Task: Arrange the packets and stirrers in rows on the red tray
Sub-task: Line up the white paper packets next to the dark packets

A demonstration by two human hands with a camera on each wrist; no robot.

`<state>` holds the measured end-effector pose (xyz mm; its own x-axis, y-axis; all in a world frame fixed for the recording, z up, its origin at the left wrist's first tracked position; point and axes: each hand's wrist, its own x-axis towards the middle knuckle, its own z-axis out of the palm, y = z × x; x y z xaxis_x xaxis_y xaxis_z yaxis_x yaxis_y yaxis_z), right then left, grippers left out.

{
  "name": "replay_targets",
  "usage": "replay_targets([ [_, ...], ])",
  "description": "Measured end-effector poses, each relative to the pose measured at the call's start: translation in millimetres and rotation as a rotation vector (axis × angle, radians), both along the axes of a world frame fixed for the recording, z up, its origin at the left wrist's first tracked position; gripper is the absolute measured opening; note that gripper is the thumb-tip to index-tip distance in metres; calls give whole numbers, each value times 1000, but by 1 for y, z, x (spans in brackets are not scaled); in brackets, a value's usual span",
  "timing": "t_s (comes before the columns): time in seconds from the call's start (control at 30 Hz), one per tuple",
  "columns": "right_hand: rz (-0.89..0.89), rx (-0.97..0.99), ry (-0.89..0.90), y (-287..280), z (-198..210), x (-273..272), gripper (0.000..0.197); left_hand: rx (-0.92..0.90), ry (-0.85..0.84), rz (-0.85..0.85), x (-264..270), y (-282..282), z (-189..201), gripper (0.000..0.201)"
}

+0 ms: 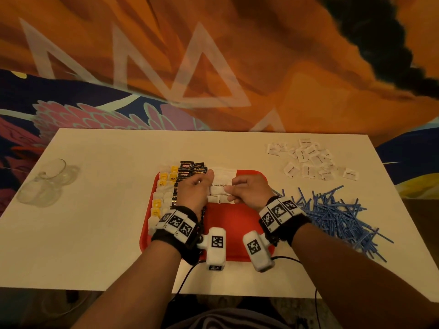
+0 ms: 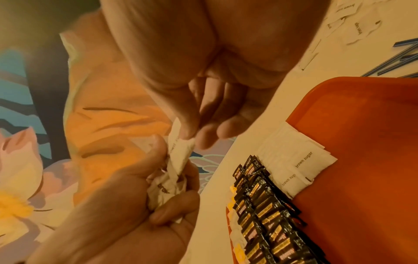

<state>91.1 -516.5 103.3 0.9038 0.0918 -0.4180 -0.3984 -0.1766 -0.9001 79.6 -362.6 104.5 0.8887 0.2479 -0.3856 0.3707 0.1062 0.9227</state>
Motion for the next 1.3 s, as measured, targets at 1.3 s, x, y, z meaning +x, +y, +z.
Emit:
replay_targets([
  [1.3,190,-665,-110,59,-157,25,23,-50,342,85,-28,122,-58,26],
])
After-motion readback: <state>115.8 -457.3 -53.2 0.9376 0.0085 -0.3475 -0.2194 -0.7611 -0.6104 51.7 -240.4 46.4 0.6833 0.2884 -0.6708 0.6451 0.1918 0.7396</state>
